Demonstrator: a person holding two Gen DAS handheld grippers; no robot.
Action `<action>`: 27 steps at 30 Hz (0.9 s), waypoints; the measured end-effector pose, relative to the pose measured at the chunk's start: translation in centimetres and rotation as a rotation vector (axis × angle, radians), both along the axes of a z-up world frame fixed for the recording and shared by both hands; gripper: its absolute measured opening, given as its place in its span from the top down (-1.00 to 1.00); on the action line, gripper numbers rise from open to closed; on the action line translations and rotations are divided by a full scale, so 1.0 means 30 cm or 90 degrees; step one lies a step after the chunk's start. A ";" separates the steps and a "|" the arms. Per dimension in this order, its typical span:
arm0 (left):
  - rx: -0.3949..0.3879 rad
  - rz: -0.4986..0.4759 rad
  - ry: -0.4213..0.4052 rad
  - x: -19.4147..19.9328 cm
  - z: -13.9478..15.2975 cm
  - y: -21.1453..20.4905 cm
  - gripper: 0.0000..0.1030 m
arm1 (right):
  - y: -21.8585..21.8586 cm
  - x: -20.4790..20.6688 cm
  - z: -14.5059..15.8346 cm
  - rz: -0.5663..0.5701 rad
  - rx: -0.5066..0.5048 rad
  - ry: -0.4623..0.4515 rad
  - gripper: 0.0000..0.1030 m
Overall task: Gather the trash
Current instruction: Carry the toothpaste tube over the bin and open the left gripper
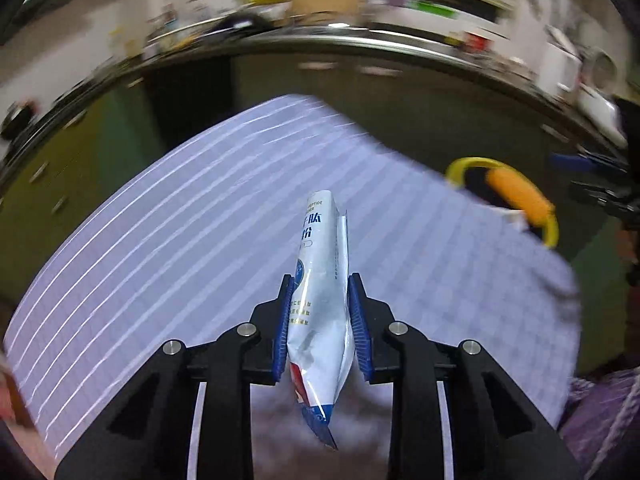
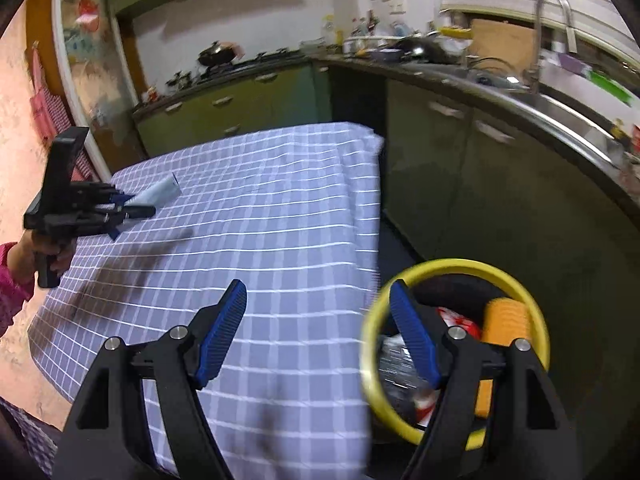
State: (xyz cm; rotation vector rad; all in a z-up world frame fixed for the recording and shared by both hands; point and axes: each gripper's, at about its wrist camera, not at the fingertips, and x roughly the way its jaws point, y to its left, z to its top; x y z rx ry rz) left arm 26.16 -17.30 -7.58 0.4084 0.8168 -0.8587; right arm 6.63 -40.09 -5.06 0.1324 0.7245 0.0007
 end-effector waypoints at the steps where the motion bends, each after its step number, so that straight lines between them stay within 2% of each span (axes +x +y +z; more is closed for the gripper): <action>1: -0.004 -0.029 0.006 -0.042 0.012 -0.085 0.47 | -0.039 -0.030 0.005 -0.016 0.001 -0.004 -0.36; 6: -0.010 -0.155 0.023 -0.214 0.030 -0.449 0.46 | -0.242 -0.203 0.010 -0.106 0.015 -0.023 -0.36; 10: -0.005 -0.221 0.034 -0.321 0.010 -0.687 0.46 | -0.360 -0.320 -0.009 -0.161 0.030 -0.032 -0.36; 14: 0.014 -0.245 0.029 -0.365 -0.021 -0.869 0.46 | -0.446 -0.409 -0.039 -0.203 0.049 -0.040 -0.36; 18: 0.035 -0.238 0.028 -0.342 -0.072 -1.001 0.38 | -0.486 -0.450 -0.059 -0.216 0.063 -0.046 -0.37; 19: 0.041 -0.232 0.028 -0.337 -0.085 -1.026 0.33 | -0.490 -0.453 -0.062 -0.214 0.067 -0.048 -0.38; 22: 0.048 -0.214 0.021 -0.331 -0.112 -1.076 -0.35 | -0.489 -0.453 -0.061 -0.208 0.072 -0.054 -0.41; 27: 0.024 -0.189 0.022 -0.352 -0.084 -1.027 -0.52 | -0.458 -0.442 -0.061 -0.186 0.072 -0.055 -0.42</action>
